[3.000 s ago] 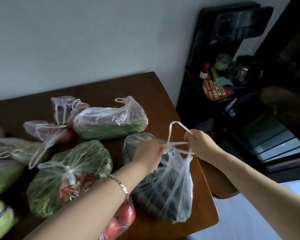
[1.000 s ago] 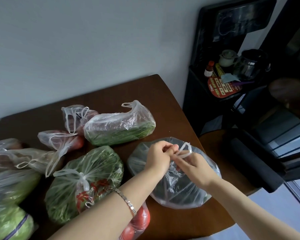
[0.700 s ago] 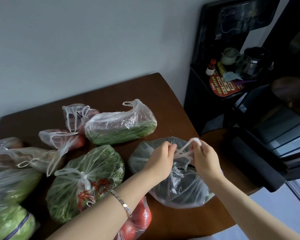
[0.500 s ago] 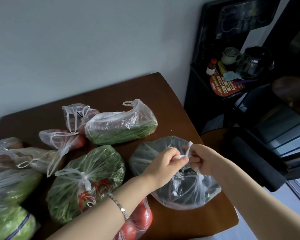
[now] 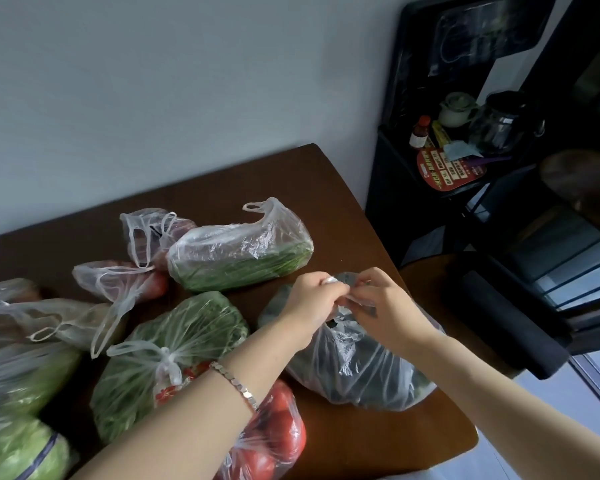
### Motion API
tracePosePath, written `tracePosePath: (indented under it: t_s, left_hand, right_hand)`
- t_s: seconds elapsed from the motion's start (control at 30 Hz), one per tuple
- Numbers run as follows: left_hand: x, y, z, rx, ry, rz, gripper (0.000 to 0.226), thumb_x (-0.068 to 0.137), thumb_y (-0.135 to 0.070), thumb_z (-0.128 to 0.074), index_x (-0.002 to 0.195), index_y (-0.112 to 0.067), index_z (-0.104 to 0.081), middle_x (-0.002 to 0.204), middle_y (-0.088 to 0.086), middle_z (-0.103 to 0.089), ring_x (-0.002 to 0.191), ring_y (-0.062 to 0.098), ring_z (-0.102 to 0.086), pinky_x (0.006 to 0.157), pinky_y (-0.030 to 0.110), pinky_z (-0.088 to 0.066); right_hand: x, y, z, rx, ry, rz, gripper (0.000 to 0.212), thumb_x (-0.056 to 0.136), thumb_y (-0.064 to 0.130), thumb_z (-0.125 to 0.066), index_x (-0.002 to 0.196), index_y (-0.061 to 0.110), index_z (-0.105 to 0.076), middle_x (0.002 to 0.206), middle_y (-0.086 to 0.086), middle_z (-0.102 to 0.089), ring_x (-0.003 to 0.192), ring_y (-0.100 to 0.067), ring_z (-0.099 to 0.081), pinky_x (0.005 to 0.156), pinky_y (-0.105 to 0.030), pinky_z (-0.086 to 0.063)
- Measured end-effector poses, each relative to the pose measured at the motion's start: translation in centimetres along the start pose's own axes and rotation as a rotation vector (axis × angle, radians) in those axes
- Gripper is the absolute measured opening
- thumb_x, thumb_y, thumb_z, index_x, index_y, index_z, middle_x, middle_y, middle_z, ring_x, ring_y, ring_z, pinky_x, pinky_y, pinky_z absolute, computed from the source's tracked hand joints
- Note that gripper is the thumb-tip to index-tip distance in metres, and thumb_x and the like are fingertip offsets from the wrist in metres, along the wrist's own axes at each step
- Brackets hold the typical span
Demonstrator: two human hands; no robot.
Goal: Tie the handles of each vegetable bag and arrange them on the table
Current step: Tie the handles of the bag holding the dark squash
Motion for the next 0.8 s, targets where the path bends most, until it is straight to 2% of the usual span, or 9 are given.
tracePosePath:
  t_s: [0.1,0.2,0.3,0.47,0.5,0.57,0.63,0.7,0.8]
  left_hand:
    - [-0.2,-0.2,0.2,0.074,0.034,-0.02,0.019,0.078,-0.006,-0.058,0.063,-0.007,-0.047,0.047,-0.001,-0.045,0.041,0.011,-0.033,0.046,0.021,-0.026]
    - [0.3,0.7,1.1,-0.024,-0.013,0.015,0.031,0.078,-0.004,-0.06,0.053,-0.011,-0.044,0.043,-0.008,-0.048,0.042,0.008,-0.036,0.048,0.019,-0.031]
    - [0.5,2.0,0.3,-0.127,0.006,0.073,0.037,0.081,-0.01,-0.064,0.05,-0.017,-0.044,0.05,-0.004,-0.056,0.045,0.01,-0.041,0.053,0.022,-0.035]
    - [0.4,3.7,-1.1,-0.205,0.028,0.176,0.028,0.085,-0.005,-0.057,0.058,-0.01,-0.052,0.051,0.002,-0.051,0.045,0.012,-0.042,0.049,0.023,-0.033]
    - [0.2,3.8,-1.2,-0.277,0.042,0.205,0.028,0.085,-0.002,-0.054,0.058,-0.008,-0.054,0.052,0.004,-0.05,0.045,0.013,-0.042,0.047,0.023,-0.034]
    - [0.0,3.9,-1.0,-0.485,0.058,0.278,0.034,0.085,0.001,-0.049,0.053,-0.005,-0.058,0.055,0.008,-0.053,0.048,0.015,-0.049,0.049,0.022,-0.044]
    - [0.6,3.3,0.1,-0.629,0.039,0.285,0.037,0.085,0.002,-0.046,0.053,-0.002,-0.062,0.057,0.01,-0.062,0.057,0.021,-0.058,0.064,0.029,-0.052]
    - [1.3,3.1,2.2,-0.526,-0.064,0.244,0.028,0.085,0.003,-0.045,0.063,-0.002,-0.062,0.059,0.009,-0.067,0.064,0.023,-0.062,0.077,0.034,-0.051]
    - [2.6,4.8,8.4,0.023,-0.383,0.18,0.022,0.081,-0.006,-0.058,0.061,-0.011,-0.062,0.067,0.009,-0.064,0.064,0.026,-0.059,0.066,0.033,-0.048]
  right_hand:
    - [-0.4,-0.7,-1.0,0.082,0.121,-0.094,0.012,0.087,0.012,-0.059,0.09,0.01,-0.07,0.091,-0.004,-0.06,0.076,-0.016,-0.055,0.07,-0.025,-0.045]
    - [-1.2,-0.7,-1.8,0.466,0.277,-0.238,0.02,0.082,0.001,-0.057,0.081,0.016,-0.071,0.078,-0.006,-0.067,0.067,-0.014,-0.056,0.066,-0.025,-0.046]
    - [-1.4,-1.2,-0.6,0.593,0.135,-0.268,0.021,0.077,0.0,-0.067,0.079,0.021,-0.07,0.072,-0.002,-0.071,0.061,-0.007,-0.063,0.059,-0.018,-0.052]
    - [-1.8,-3.0,1.4,0.756,-0.268,-0.335,0.012,0.079,0.001,-0.067,0.078,0.009,-0.059,0.065,0.0,-0.062,0.045,-0.002,-0.056,0.043,-0.018,-0.046]
    - [-1.7,-2.8,1.7,0.768,-0.282,-0.326,0.008,0.084,0.006,-0.062,0.077,0.007,-0.059,0.067,-0.001,-0.06,0.048,-0.001,-0.054,0.047,-0.019,-0.046]
    - [-1.3,-2.4,1.8,0.801,-0.262,-0.311,0.026,0.093,0.014,-0.049,0.071,0.007,-0.06,0.079,0.001,-0.057,0.066,-0.002,-0.052,0.063,-0.019,-0.043]
    - [-1.0,-2.7,1.7,1.035,-0.282,-0.365,0.035,0.094,0.009,-0.043,0.064,0.011,-0.059,0.082,0.0,-0.056,0.079,-0.01,-0.051,0.076,-0.025,-0.041]
    - [-1.4,-4.7,1.1,1.233,-0.386,-0.523,0.034,0.094,0.009,-0.042,0.064,0.008,-0.056,0.072,-0.002,-0.056,0.071,-0.015,-0.05,0.072,-0.028,-0.04]
    - [-4.0,-9.6,-0.7,1.098,-0.449,-0.867,0.029,0.091,0.01,-0.046,0.062,0.011,-0.049,0.054,0.004,-0.044,0.051,-0.013,-0.034,0.053,-0.026,-0.026]
Point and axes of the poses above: each hand's wrist, its own x-axis towards the middle knuckle, its own z-axis out of the back of the hand, y = z × x, the point moved 10 cm from there along x, towards the middle knuckle
